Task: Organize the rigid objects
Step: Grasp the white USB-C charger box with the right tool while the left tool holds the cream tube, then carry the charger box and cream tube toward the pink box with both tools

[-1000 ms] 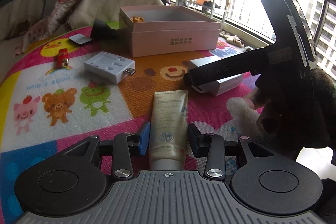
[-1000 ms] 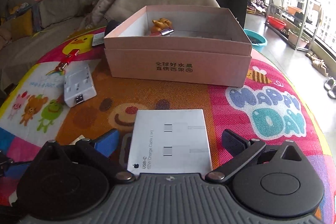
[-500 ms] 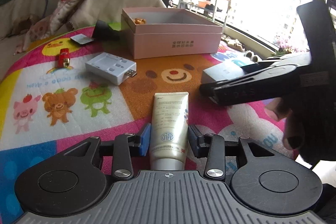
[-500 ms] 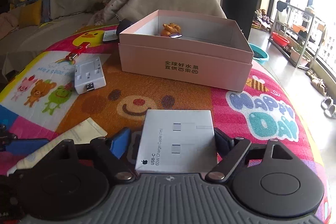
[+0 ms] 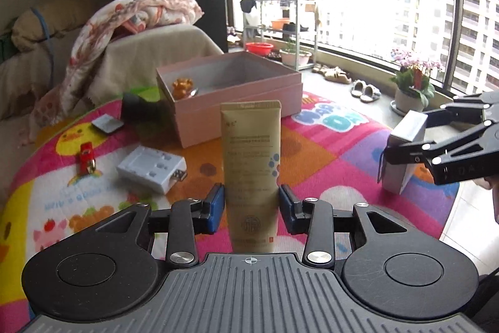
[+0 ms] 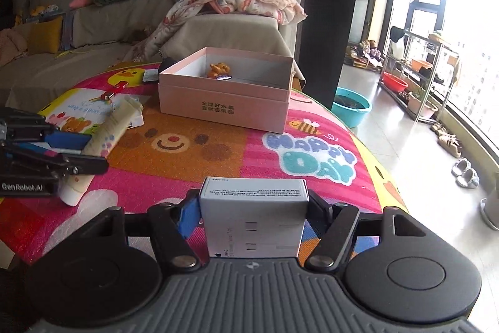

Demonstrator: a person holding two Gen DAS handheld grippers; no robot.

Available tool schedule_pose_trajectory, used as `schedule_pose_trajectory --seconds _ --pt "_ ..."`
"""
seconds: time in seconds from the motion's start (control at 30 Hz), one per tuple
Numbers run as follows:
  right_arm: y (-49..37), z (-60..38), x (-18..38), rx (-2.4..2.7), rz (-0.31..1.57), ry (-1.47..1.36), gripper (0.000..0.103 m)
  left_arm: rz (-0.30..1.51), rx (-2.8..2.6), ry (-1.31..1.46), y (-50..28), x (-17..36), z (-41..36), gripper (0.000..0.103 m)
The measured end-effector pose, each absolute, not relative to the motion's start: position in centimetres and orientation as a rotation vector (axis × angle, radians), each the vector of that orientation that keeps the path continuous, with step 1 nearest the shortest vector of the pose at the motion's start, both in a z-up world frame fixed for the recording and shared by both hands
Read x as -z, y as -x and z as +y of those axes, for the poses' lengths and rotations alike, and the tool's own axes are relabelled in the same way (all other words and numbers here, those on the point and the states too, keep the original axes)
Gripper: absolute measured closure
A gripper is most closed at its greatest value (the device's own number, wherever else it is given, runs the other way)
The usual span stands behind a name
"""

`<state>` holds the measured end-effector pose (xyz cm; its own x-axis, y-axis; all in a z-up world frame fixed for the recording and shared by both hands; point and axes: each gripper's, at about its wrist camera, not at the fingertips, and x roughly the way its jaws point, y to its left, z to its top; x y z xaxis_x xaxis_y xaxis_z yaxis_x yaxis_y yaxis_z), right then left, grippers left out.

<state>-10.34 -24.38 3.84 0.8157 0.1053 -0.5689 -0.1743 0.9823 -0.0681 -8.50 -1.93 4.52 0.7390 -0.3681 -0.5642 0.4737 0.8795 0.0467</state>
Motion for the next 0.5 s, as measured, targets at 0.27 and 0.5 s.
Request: schedule_pose_trajectory --seconds 0.27,0.5 --pt "10.5 -25.0 -4.5 -0.170 0.559 0.063 0.035 0.503 0.505 -0.180 8.0 -9.0 -2.4 0.093" --pt "11.8 -24.9 -6.5 -0.182 0.477 0.089 0.034 0.529 0.547 -0.171 7.9 -8.8 -2.1 0.092"
